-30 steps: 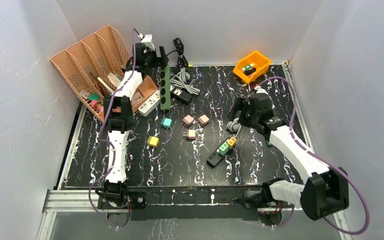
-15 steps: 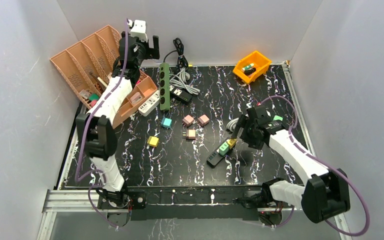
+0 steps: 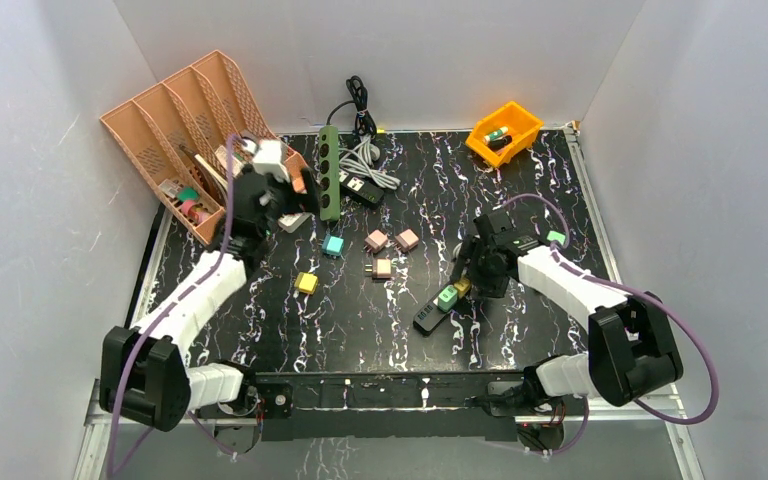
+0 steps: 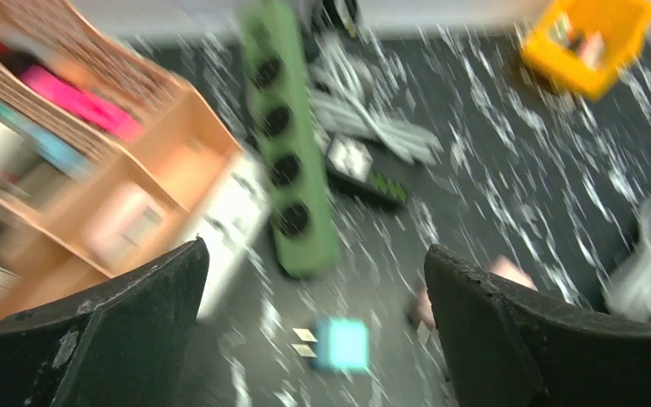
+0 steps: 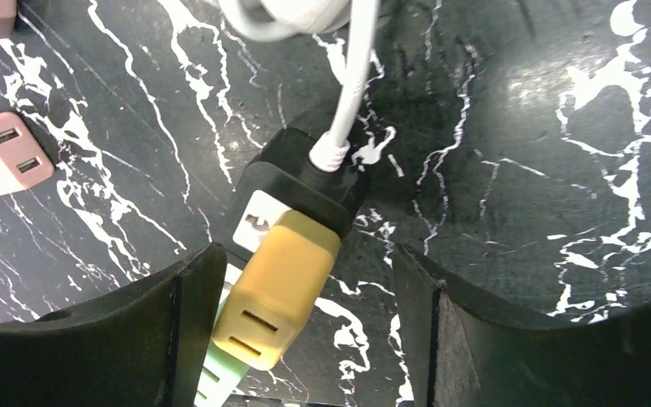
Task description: Pull the plug off the socket
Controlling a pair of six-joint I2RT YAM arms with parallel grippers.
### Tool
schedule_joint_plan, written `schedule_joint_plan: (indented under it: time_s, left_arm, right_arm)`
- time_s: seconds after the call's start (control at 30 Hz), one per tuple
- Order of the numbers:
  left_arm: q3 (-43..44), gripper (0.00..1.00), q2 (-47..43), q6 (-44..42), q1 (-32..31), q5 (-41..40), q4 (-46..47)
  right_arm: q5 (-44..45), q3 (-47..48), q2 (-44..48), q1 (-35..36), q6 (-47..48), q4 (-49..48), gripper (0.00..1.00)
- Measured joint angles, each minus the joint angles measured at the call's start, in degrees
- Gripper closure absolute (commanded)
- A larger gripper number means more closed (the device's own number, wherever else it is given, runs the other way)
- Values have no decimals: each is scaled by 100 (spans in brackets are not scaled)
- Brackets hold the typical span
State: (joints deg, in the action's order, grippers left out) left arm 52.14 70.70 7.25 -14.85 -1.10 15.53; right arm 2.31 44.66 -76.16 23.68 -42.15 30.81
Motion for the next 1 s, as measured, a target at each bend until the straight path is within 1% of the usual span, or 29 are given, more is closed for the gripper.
schedule_joint_plan:
  time_s: [0.03,0.07,0.1,0.13,0.17,0.23,0.27,0.37,0.43,0.67,0.8,1.0]
  left_arm:
    - [-251,2,-28,184,-201,22,-46]
    - [-452,2,-31,337,-378,44,-68]
    - [-750,2,-28,540,-678,83,-50]
    - [-1036,2,-24,739,-955,149,-52]
    - [-1224,2,-15,872,-1169,197,-44]
    - [-1650,2,55,1217,-1648,284,9]
    - [-1803,2,114,1366,-1827,317,42]
    - [-2111,2,372,1768,-2304,407,210]
    - [-2155,2,538,1961,-2566,546,356]
    - [-1816,2,1471,2341,-3394,940,994]
    - [-1703,2,1825,2542,-3637,1169,1349]
    - [-1554,2,2225,2806,-3672,1799,1937]
  right_arm:
    - [-13,0,-15,50,-7,-9,26]
    - [-13,0,-24,105,-20,-26,31]
    - [-17,0,-24,160,-39,-42,42]
    - [-17,0,-24,208,-55,-63,57]
    - [-20,0,-24,243,-61,-70,75]
    - [-76,20,-15,284,-133,-72,94]
    - [-103,28,9,286,-133,-90,100]
    - [-74,33,7,295,-131,-79,100]
    - [-39,68,7,297,-107,-33,100]
    - [94,479,286,306,140,122,100]
    - [90,852,501,304,195,208,100]
    - [68,1005,726,284,275,234,100]
